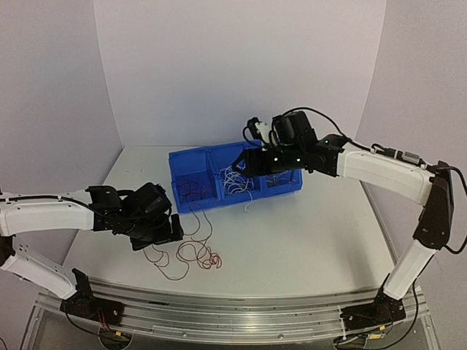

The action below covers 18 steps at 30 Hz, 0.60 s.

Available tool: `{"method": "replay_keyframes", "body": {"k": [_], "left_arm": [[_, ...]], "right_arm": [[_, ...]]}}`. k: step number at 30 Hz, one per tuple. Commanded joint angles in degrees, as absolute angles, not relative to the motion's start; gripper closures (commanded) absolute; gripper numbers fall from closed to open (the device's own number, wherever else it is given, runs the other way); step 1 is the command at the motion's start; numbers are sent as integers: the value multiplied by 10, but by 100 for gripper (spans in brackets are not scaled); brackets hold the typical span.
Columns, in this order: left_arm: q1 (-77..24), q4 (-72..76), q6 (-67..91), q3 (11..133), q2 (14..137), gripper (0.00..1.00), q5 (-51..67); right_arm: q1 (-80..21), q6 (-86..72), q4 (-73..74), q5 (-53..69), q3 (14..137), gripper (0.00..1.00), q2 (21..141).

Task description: Untangle the cables

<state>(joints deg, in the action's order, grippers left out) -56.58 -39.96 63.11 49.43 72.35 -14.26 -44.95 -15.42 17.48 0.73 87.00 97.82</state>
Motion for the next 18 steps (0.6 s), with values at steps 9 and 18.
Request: {"method": "replay_keyframes", "body": {"k": [9, 18], "left_arm": [[-564, -455, 685, 503, 677, 0, -101], [-564, -452, 696, 488, 653, 0, -91]], "right_arm": [[-592, -213, 212, 228, 929, 39, 1185], [-599, -231, 218, 199, 966, 54, 1266]]}}
